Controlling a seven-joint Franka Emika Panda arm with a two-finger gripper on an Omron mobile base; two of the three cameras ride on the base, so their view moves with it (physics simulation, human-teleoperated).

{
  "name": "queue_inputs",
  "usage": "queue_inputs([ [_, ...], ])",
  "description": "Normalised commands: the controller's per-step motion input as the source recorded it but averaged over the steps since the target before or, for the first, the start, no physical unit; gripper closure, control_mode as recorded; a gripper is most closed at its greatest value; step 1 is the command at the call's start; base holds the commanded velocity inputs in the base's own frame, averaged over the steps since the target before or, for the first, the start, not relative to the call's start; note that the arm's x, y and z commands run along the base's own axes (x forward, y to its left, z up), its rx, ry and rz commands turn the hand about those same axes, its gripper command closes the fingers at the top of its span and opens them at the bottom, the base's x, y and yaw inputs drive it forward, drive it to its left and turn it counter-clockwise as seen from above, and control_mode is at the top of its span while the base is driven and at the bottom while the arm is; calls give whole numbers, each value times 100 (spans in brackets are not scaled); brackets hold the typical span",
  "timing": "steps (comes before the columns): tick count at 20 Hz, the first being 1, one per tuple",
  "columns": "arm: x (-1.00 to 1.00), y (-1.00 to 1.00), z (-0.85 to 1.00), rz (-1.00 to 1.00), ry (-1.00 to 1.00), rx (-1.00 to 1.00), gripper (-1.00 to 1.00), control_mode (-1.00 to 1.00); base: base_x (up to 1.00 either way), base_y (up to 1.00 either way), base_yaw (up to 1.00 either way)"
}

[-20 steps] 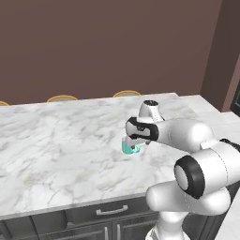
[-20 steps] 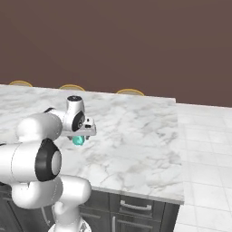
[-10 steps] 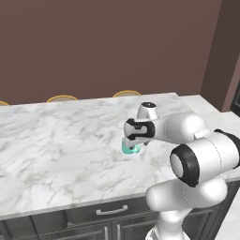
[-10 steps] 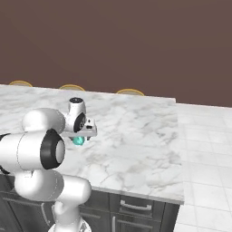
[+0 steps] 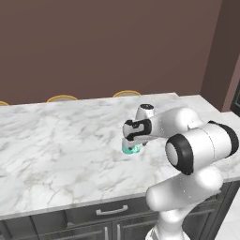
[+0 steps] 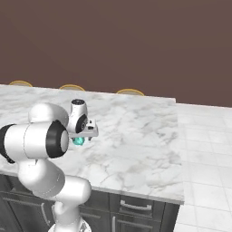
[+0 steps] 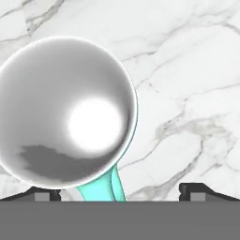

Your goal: Pick the mug and mug and place them in the sink. Then turn on the water.

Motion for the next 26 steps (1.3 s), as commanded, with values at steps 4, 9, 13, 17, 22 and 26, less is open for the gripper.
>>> queue_inputs([
  [4, 22, 5, -15, 0, 1, 0, -100, -100, 0, 0, 0],
  [9, 4, 7, -13, 1, 3, 0, -100, -100, 0, 0, 0],
  [13, 0, 6, -14, 2, 2, 0, -100, -100, 0, 0, 0],
  [17, 0, 6, -14, 2, 3, 0, -100, -100, 0, 0, 0],
  [22, 0, 13, -17, 1, 5, 0, 100, -100, 0, 0, 0],
  [26, 0, 18, -17, 0, 7, 0, 100, -100, 0, 0, 0],
])
